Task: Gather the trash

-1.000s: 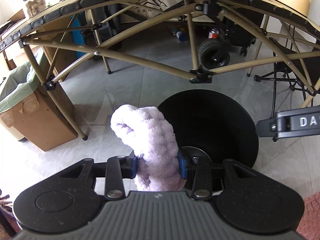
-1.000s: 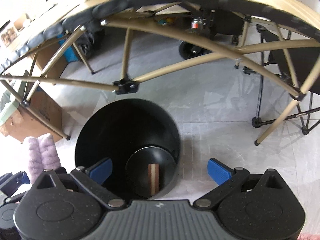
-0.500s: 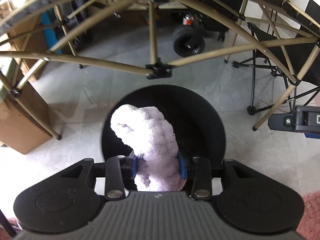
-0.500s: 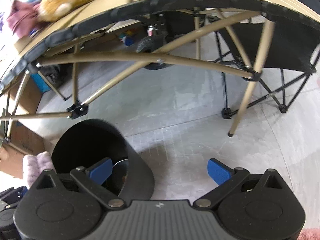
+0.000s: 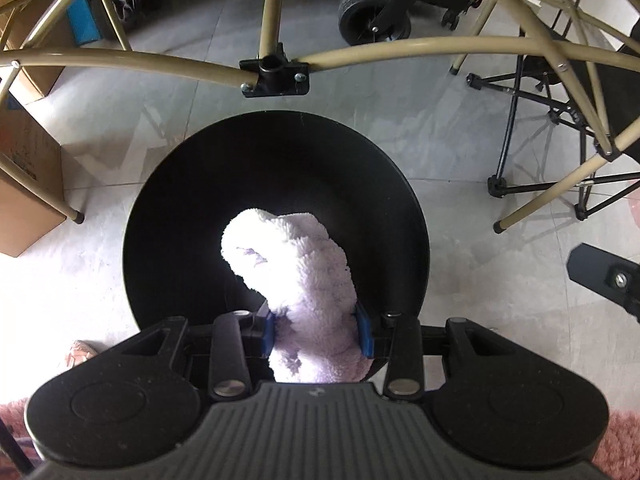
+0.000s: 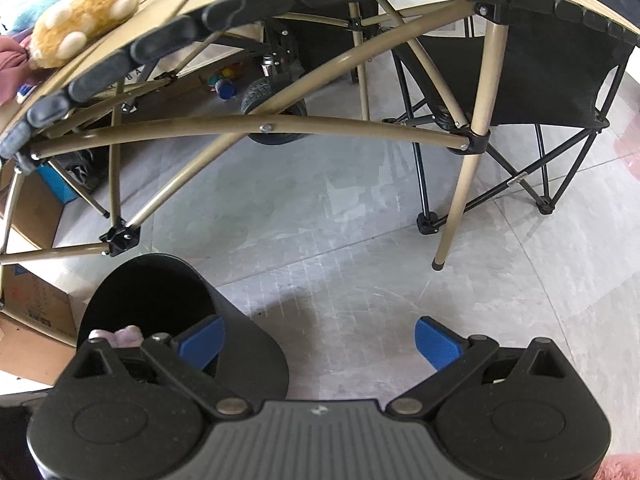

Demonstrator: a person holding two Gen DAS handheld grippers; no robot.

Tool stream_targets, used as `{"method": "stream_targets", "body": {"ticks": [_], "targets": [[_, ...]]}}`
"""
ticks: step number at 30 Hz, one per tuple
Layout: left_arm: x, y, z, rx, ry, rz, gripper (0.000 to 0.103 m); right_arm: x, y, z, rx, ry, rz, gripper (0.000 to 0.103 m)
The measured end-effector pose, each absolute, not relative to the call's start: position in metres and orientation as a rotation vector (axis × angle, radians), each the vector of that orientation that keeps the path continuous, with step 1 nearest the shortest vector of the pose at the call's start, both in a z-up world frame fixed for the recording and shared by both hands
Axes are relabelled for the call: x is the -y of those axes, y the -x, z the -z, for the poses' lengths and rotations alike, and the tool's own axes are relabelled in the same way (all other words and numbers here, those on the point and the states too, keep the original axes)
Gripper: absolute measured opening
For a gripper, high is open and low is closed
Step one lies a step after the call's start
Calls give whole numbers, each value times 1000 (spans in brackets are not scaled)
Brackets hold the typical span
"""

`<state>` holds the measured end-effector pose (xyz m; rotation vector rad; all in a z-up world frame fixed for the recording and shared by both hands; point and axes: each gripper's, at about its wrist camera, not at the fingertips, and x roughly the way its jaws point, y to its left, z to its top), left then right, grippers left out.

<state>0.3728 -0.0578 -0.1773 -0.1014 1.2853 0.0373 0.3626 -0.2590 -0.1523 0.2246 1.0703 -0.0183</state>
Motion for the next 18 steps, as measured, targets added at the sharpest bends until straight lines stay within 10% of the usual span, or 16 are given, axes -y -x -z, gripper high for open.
{"method": "stream_targets", "body": {"ticks": [13,18], "targets": [[57,-382,190,-1317,117,-55,41,262,-365,159,-1089,-230,35,102],[57,-380,185,-1299,121,-54,87,263,-365,159,-1085,-232,35,102]]}}
